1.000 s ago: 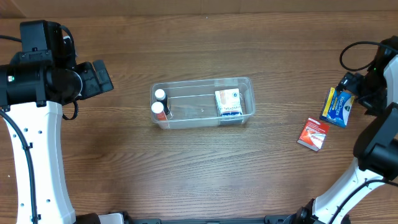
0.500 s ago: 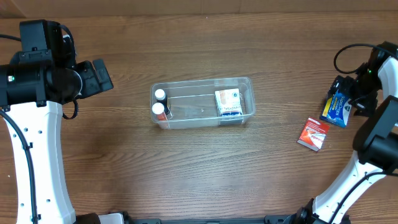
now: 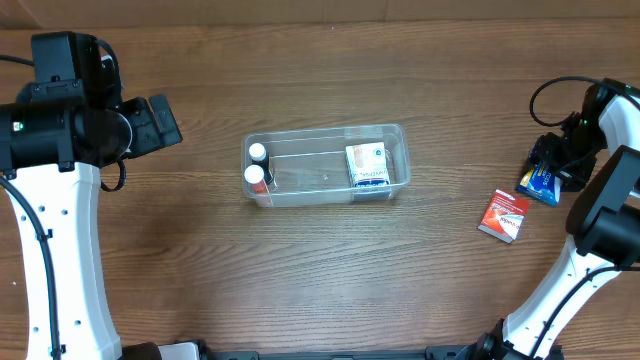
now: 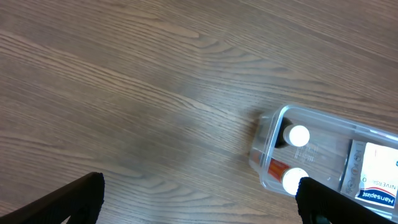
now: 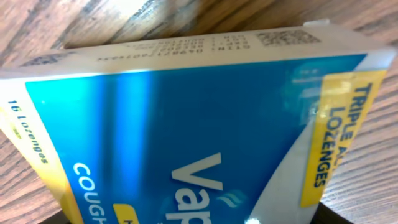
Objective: Pack container
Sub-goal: 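Grasp the blue-yellow VapoDrops box with the right gripper, then insert VapoDrops box into container middle and release, then grasp the red Panadol box with the right gripper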
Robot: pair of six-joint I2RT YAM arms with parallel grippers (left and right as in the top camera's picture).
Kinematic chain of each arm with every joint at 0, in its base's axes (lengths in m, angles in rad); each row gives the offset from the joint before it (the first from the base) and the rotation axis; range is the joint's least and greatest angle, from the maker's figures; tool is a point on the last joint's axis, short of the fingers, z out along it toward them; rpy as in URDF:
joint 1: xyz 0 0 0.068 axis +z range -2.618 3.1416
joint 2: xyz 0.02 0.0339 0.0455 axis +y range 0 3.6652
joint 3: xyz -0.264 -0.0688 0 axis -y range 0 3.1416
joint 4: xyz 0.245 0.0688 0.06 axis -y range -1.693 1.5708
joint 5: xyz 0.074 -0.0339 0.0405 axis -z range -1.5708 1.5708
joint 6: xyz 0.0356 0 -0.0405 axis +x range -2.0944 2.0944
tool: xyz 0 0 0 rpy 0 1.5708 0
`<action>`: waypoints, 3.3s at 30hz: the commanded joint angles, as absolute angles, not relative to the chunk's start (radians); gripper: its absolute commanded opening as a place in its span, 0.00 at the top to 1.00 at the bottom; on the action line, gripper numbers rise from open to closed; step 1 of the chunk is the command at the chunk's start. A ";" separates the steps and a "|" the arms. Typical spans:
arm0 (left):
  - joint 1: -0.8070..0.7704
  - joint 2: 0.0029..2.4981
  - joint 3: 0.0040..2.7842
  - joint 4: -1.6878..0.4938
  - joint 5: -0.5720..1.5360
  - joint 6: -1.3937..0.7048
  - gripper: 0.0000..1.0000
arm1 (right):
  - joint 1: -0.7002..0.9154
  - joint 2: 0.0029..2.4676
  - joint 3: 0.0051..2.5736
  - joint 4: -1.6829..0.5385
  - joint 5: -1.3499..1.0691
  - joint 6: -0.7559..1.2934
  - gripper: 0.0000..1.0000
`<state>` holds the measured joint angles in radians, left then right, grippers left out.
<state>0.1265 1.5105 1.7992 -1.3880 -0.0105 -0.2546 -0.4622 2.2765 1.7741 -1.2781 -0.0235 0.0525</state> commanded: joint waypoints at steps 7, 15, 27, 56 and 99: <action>0.131 1.517 1.793 -1.384 -0.003 -0.239 0.00 | -0.363 2.063 1.937 -1.384 -0.047 0.059 0.36; 0.131 1.517 1.793 -1.384 -0.003 -0.239 0.00 | 0.004 1.718 1.972 -1.424 -0.047 0.106 0.36; 0.131 1.517 1.793 -1.385 -0.002 -0.239 0.00 | 0.582 1.802 1.868 -1.243 -0.046 0.339 0.35; 0.131 1.517 1.793 -1.388 -0.003 -0.239 0.00 | 0.677 2.097 1.786 -1.175 -0.047 0.447 0.32; 0.131 1.517 1.793 -1.388 -0.003 -0.239 0.00 | -0.064 1.745 1.920 -1.601 0.178 0.507 0.00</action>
<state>0.1265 1.5105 1.7992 -1.3911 -0.0105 -0.2546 0.0124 1.7199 2.0216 -1.5993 0.1925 0.5098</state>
